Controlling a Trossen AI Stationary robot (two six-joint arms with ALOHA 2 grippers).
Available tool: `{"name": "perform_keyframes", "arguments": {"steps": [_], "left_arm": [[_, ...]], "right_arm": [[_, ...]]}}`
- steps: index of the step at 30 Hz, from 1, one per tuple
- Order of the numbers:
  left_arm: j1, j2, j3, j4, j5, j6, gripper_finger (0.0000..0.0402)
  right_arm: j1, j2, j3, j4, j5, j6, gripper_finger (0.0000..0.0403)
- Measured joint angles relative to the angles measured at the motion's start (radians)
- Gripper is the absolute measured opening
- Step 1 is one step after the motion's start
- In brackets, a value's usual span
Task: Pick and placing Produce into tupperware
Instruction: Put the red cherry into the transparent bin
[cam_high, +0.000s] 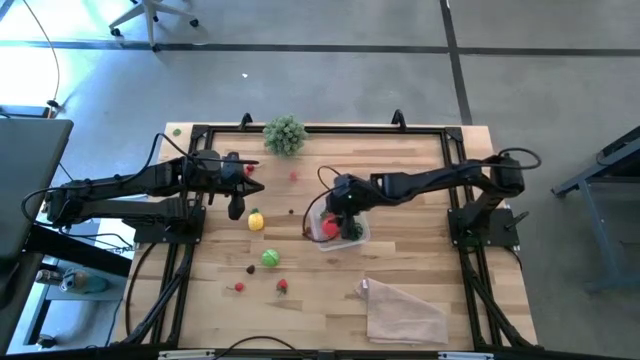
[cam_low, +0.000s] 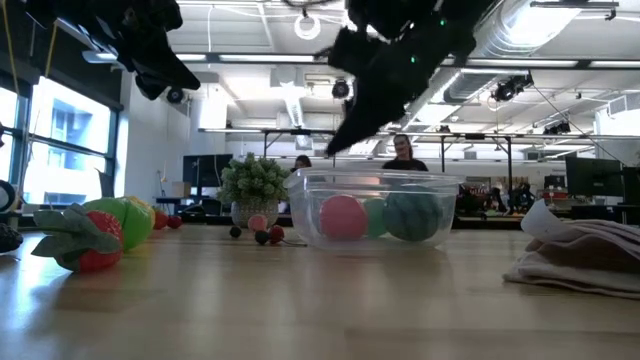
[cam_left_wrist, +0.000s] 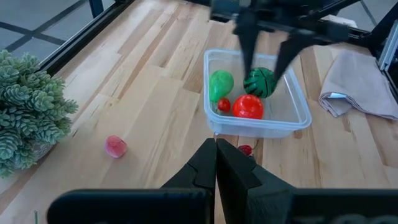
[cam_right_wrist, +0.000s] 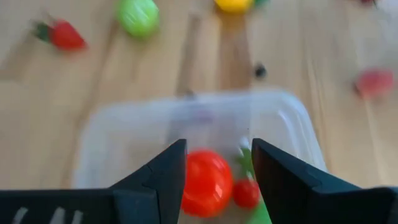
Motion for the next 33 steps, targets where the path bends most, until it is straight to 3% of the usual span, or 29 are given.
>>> {"name": "perform_keyframes", "arguments": {"steps": [9,16,27,33], "left_arm": [[0.0,0.0,0.0,0.0,0.0,0.0,0.0001],[0.0,0.0,0.0,0.0,0.0,0.0,0.0001],[0.0,0.0,0.0,0.0,0.0,0.0,0.0001],[0.0,0.0,0.0,0.0,0.0,0.0,0.0001]], "right_arm": [[0.094,0.022,0.001,0.172,0.019,-0.004,0.0174],[0.115,0.13,0.11,0.131,0.045,-0.07,0.0173],[0.214,0.409,0.473,-0.213,0.352,-0.201,0.0171],[0.202,0.534,0.679,-0.446,0.387,-0.142,0.0171]]}}
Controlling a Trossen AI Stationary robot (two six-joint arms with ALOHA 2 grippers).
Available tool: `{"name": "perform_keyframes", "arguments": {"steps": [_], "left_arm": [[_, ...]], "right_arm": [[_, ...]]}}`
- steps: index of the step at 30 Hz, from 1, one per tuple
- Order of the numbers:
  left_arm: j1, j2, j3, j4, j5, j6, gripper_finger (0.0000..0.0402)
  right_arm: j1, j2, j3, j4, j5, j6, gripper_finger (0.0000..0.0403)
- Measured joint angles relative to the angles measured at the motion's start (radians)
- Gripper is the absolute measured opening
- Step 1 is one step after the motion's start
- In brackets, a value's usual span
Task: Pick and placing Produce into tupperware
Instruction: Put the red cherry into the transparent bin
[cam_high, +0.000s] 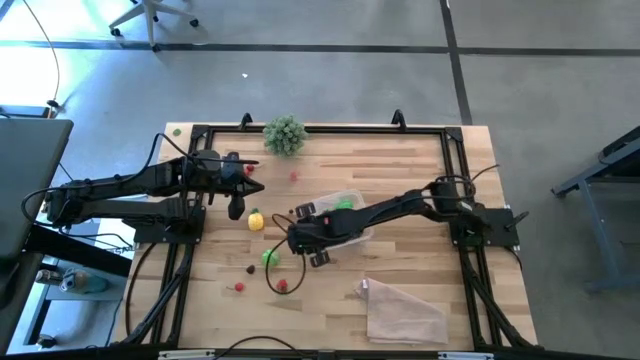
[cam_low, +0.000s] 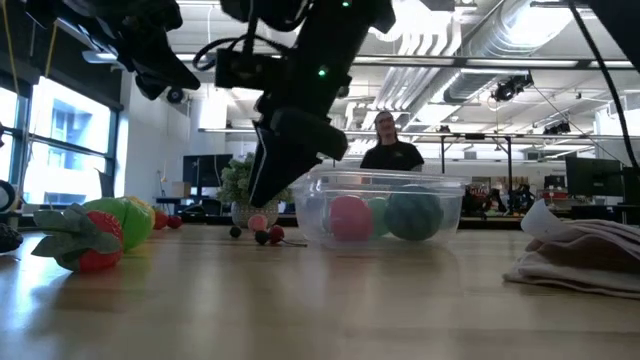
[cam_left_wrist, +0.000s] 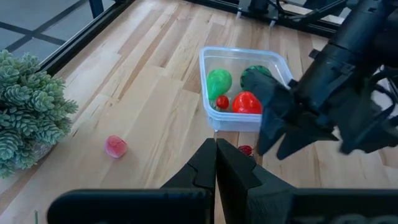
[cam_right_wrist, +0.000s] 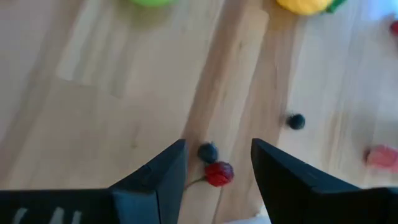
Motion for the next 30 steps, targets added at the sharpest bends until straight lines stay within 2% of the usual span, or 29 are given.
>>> {"name": "perform_keyframes", "arguments": {"steps": [4,21,30], "left_arm": [[0.0,0.0,0.0,0.0,0.0,0.0,0.0001],[0.0,0.0,0.0,0.0,0.0,0.0,0.0001],[0.0,0.0,0.0,0.0,0.0,0.0,0.0001]], "right_arm": [[-0.005,0.02,0.034,-0.034,0.0,0.001,0.0171],[-0.046,0.02,0.034,-0.168,-0.012,0.019,0.0171],[-0.08,0.019,0.034,-0.17,-0.129,0.019,0.0171]]}}
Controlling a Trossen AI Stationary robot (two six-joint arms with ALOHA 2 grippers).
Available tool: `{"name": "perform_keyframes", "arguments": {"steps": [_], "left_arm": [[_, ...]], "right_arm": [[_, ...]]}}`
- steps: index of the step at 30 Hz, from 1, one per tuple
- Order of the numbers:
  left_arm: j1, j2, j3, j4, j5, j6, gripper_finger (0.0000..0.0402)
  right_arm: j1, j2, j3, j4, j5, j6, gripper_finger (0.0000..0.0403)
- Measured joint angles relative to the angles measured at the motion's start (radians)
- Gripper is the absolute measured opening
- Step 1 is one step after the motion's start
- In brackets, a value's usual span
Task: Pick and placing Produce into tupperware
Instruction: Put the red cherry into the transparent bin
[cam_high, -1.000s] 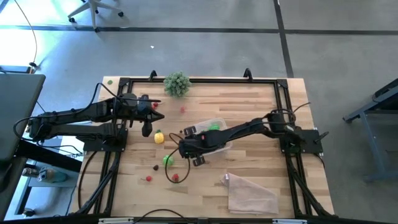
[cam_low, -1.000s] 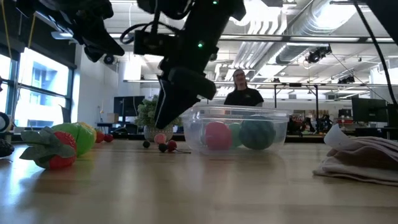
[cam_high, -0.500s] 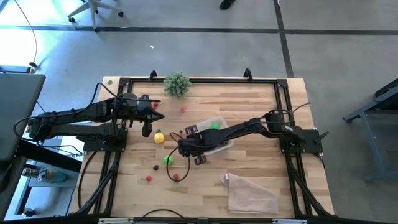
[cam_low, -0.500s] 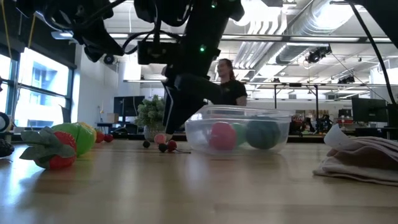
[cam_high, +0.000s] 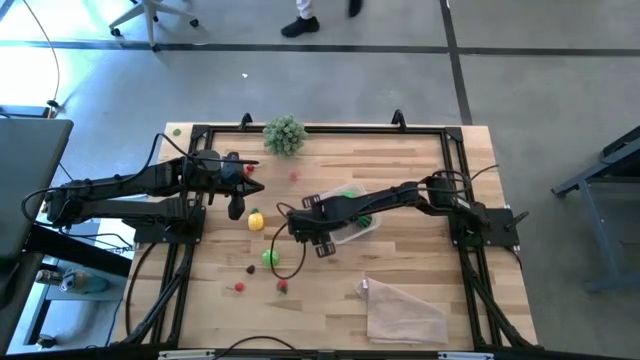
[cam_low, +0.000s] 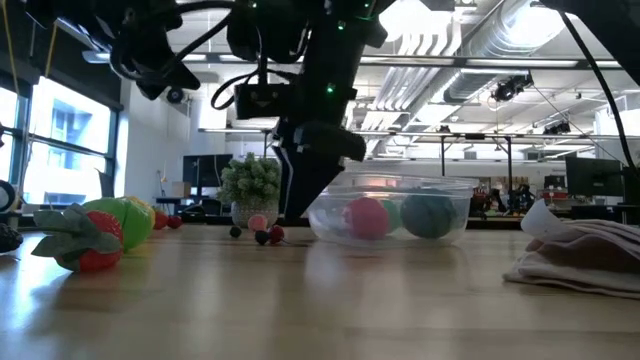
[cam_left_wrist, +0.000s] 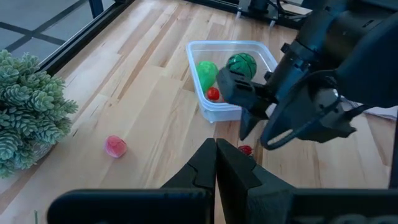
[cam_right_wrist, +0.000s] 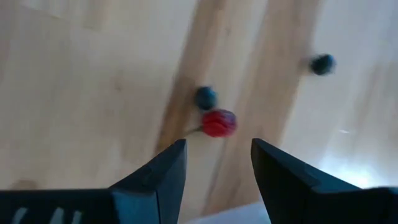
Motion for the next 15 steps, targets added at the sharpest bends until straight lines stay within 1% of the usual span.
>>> {"name": "perform_keyframes", "arguments": {"steps": [3,11,15], "left_arm": [[0.0,0.0,0.0,0.0,0.0,0.0,0.0001],[0.0,0.0,0.0,0.0,0.0,0.0,0.0001],[0.0,0.0,0.0,0.0,0.0,0.0,0.0001]], "right_arm": [[-0.004,0.0,0.0,0.003,-0.055,0.002,0.0171],[-0.015,-0.001,0.0,0.036,-0.073,-0.004,0.0171],[-0.039,-0.001,0.0,0.053,-0.11,-0.003,0.0171]]}}
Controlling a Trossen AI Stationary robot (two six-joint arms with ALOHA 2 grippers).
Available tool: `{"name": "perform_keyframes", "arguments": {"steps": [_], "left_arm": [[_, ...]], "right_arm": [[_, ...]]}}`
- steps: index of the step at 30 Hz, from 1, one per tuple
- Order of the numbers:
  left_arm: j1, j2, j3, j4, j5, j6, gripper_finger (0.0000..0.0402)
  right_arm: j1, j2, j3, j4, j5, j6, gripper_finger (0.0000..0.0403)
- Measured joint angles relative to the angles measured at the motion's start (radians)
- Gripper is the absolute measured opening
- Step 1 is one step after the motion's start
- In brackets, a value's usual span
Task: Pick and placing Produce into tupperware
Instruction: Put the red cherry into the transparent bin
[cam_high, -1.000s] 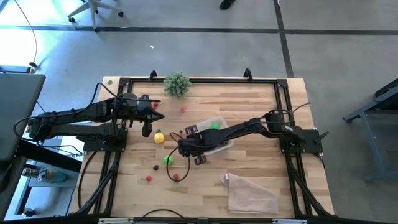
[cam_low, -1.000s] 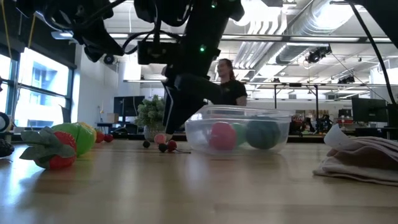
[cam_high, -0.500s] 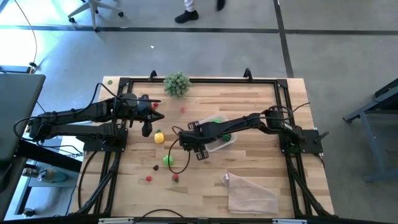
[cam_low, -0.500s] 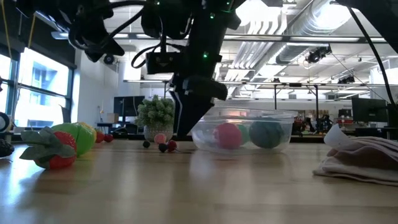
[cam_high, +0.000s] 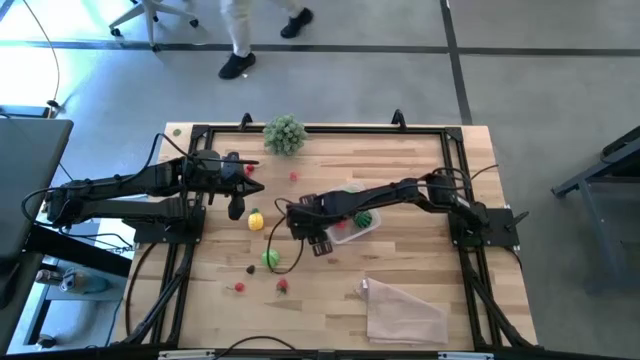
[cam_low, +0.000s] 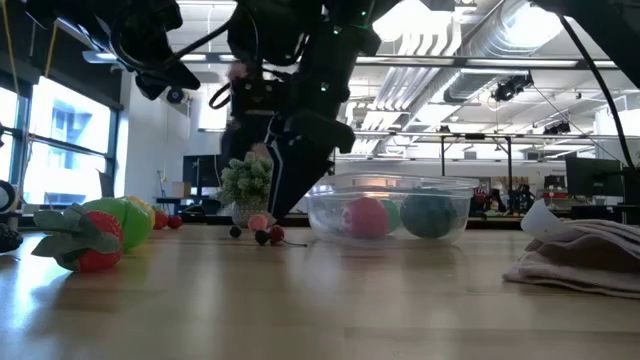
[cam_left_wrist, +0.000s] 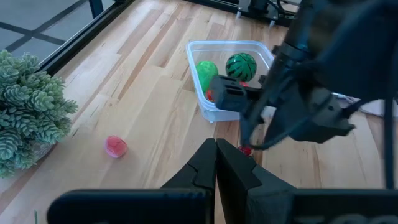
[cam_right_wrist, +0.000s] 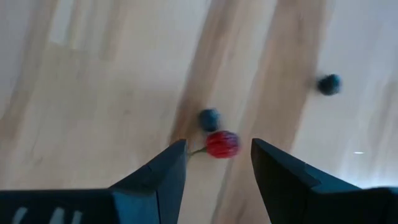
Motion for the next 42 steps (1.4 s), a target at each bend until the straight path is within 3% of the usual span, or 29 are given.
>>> {"name": "perform_keyframes", "arguments": {"steps": [42], "left_arm": [[0.0,0.0,0.0,0.0,0.0,0.0,0.0001]], "right_arm": [[-0.018,0.034,0.001,0.019,-0.052,0.004,0.0171]]}}
